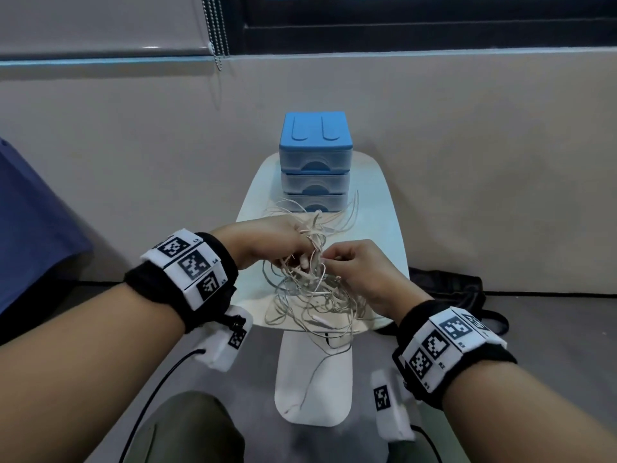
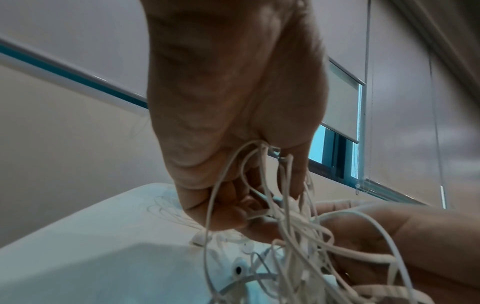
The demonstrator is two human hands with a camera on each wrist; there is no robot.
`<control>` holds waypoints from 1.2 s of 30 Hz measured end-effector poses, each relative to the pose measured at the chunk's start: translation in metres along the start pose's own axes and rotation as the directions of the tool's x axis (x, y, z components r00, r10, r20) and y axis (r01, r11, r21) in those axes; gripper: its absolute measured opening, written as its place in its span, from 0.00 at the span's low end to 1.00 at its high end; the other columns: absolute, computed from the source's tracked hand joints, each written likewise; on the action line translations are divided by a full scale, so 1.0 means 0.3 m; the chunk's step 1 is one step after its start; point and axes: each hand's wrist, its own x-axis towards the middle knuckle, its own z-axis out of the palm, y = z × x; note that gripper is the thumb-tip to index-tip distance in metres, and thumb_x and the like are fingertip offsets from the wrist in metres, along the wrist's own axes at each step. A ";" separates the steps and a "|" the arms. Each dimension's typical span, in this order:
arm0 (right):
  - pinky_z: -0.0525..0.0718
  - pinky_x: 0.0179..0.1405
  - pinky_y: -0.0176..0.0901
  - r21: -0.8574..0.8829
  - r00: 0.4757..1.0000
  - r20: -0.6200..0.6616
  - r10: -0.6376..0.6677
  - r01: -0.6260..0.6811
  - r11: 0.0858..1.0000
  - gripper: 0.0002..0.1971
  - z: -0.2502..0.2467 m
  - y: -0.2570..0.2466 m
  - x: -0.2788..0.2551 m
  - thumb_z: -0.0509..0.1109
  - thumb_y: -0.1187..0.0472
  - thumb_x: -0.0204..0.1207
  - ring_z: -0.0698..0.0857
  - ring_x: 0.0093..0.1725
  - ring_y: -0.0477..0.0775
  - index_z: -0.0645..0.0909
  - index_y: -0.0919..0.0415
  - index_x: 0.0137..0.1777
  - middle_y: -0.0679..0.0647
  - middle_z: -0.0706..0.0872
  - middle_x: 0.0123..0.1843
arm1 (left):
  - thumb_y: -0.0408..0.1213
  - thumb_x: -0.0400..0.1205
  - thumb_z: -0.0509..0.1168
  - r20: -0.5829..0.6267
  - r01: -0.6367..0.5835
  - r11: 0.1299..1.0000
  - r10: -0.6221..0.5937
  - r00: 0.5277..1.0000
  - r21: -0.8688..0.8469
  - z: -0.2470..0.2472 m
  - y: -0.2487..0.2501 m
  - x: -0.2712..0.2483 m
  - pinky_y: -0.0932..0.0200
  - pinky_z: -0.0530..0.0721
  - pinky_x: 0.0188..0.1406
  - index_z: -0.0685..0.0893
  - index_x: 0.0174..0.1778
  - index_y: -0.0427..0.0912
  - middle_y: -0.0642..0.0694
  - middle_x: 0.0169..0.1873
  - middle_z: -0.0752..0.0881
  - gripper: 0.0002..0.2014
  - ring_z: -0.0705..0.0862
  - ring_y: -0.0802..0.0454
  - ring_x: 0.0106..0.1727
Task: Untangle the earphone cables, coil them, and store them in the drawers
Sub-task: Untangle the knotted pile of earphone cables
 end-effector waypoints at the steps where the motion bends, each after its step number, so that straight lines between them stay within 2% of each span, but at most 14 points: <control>1: 0.78 0.30 0.36 0.019 1.000 0.012 0.005 -0.005 1.000 0.05 -0.005 -0.004 -0.002 0.77 0.68 0.80 0.81 0.31 0.47 0.91 0.61 0.42 0.56 0.87 0.34 | 0.27 0.83 0.65 -0.007 0.008 1.000 -0.008 1.000 -0.019 -0.002 0.004 -0.004 0.59 0.70 0.31 0.89 0.47 0.36 0.43 0.34 0.85 0.07 0.77 0.51 0.32; 3: 0.82 0.34 0.39 0.030 1.000 -0.007 0.013 -0.013 0.999 0.04 -0.022 -0.017 -0.004 0.77 0.66 0.80 0.83 0.36 0.49 0.91 0.62 0.43 0.58 0.88 0.38 | 0.28 0.83 0.65 -0.021 0.035 0.998 -0.037 0.999 -0.053 -0.002 0.010 -0.012 0.60 0.69 0.28 0.89 0.47 0.36 0.43 0.33 0.85 0.06 0.76 0.52 0.30; 5: 0.84 0.39 0.44 -0.099 0.987 -0.146 -0.066 0.052 0.994 0.06 -0.036 -0.041 -0.018 0.77 0.63 0.80 0.84 0.37 0.48 0.91 0.58 0.41 0.53 0.90 0.37 | 0.28 0.84 0.65 -0.028 0.075 0.991 -0.078 0.997 -0.112 0.000 0.015 -0.021 0.63 0.69 0.24 0.87 0.47 0.37 0.45 0.32 0.84 0.06 0.76 0.53 0.29; 7: 0.83 0.43 0.45 -0.310 0.910 -0.293 -0.293 0.199 0.930 0.08 -0.025 -0.082 -0.054 0.76 0.61 0.79 0.84 0.37 0.46 0.89 0.56 0.38 0.48 0.89 0.35 | 0.29 0.85 0.64 -0.031 0.099 0.981 -0.106 0.994 -0.165 0.001 0.019 -0.029 0.65 0.69 0.23 0.85 0.44 0.39 0.46 0.31 0.84 0.06 0.76 0.54 0.28; 8: 0.82 0.42 0.43 -0.372 0.859 -0.298 -0.416 0.297 0.880 0.08 -0.008 -0.111 -0.081 0.76 0.61 0.78 0.83 0.37 0.46 0.87 0.56 0.36 0.47 0.88 0.35 | 0.28 0.85 0.64 -0.032 0.099 0.978 -0.106 0.994 -0.182 0.001 0.022 -0.029 0.65 0.69 0.23 0.84 0.40 0.40 0.46 0.30 0.83 0.08 0.75 0.54 0.27; 10: 0.79 0.40 0.39 -0.448 0.799 -0.144 -0.584 0.473 0.759 0.08 0.042 -0.172 -0.139 0.79 0.61 0.76 0.81 0.37 0.47 0.87 0.57 0.36 0.48 0.86 0.35 | 0.27 0.84 0.64 -0.037 0.077 0.977 -0.086 0.996 -0.199 0.000 0.027 -0.035 0.65 0.70 0.23 0.82 0.37 0.41 0.48 0.27 0.82 0.10 0.76 0.55 0.25; 13: 0.80 0.45 0.43 -0.546 0.822 0.122 -0.557 0.524 0.654 0.03 0.103 -0.206 -0.168 0.81 0.58 0.73 0.81 0.42 0.49 0.89 0.54 0.42 0.48 0.82 0.41 | 0.23 0.82 0.60 -0.044 0.034 0.965 -0.047 0.998 -0.260 -0.002 0.039 -0.049 0.63 0.76 0.25 0.83 0.39 0.41 0.45 0.30 0.82 0.11 0.80 0.52 0.29; 17: 0.82 0.54 0.57 -0.720 0.825 0.194 -0.530 0.487 0.495 0.07 0.125 -0.204 -0.150 0.78 0.57 0.74 0.80 0.52 0.56 0.86 0.54 0.51 0.49 0.80 0.50 | 0.27 0.85 0.60 -0.104 0.055 0.927 -0.100 0.990 -0.372 -0.003 0.052 -0.063 0.66 0.76 0.18 0.80 0.35 0.43 0.50 0.20 0.80 0.13 0.78 0.58 0.21; 21: 0.80 0.52 0.59 -0.809 0.782 0.186 -0.595 0.465 0.359 0.07 0.130 -0.214 -0.147 0.77 0.59 0.77 0.80 0.51 0.59 0.85 0.56 0.52 0.51 0.81 0.51 | 0.27 0.84 0.61 -0.140 0.042 0.911 -0.109 0.984 -0.409 -0.008 0.047 -0.060 0.63 0.78 0.24 0.82 0.37 0.42 0.48 0.23 0.80 0.11 0.79 0.55 0.24; 24: 0.83 0.50 0.58 -0.784 0.788 0.140 -0.599 0.458 0.419 0.02 0.106 -0.224 -0.143 0.76 0.59 0.77 0.81 0.48 0.57 0.89 0.55 0.48 0.50 0.81 0.48 | 0.30 0.85 0.64 -0.136 0.011 0.849 -0.098 0.986 -0.529 -0.018 0.049 -0.073 0.64 0.84 0.24 0.86 0.50 0.39 0.45 0.31 0.85 0.05 0.83 0.55 0.26; 28: 0.77 0.46 0.42 -0.661 0.865 -0.045 -0.500 0.350 0.664 0.07 0.063 -0.248 -0.125 0.77 0.60 0.78 0.81 0.46 0.48 0.85 0.49 0.39 0.46 0.79 0.47 | 0.31 0.83 0.66 -0.133 -0.151 0.580 0.075 0.988 -0.800 -0.025 0.035 -0.108 0.57 0.89 0.41 0.82 0.66 0.44 0.40 0.52 0.86 0.16 0.86 0.49 0.42; 31: 0.78 0.44 0.38 -0.440 0.921 -0.177 -0.346 0.241 0.865 0.11 0.036 -0.300 -0.108 0.80 0.57 0.77 0.83 0.46 0.47 0.84 0.51 0.34 0.47 0.81 0.50 | 0.33 0.73 0.70 -0.240 -0.291 0.663 0.169 0.956 -0.690 0.000 0.017 -0.115 0.52 0.86 0.47 0.71 0.71 0.53 0.42 0.59 0.85 0.30 0.87 0.48 0.46; 33: 0.82 0.42 0.43 -0.279 0.947 -0.212 -0.242 0.179 0.943 0.11 0.020 -0.353 -0.096 0.81 0.57 0.76 0.84 0.43 0.51 0.85 0.57 0.35 0.50 0.87 0.47 | 0.33 0.70 0.72 -0.319 -0.388 0.720 0.239 0.917 -0.575 0.024 0.008 -0.117 0.51 0.84 0.50 0.68 0.64 0.54 0.43 0.60 0.85 0.29 0.88 0.50 0.49; 36: 0.72 0.30 0.38 -0.180 0.979 -0.177 -0.099 0.067 0.981 0.08 0.014 -0.441 -0.090 0.78 0.59 0.79 0.77 0.31 0.46 0.83 0.57 0.40 0.50 0.85 0.36 | 0.31 0.80 0.77 -0.389 -0.494 0.778 0.347 0.853 -0.388 0.058 0.015 -0.112 0.60 0.86 0.51 0.73 0.64 0.47 0.45 0.65 0.83 0.23 0.90 0.53 0.52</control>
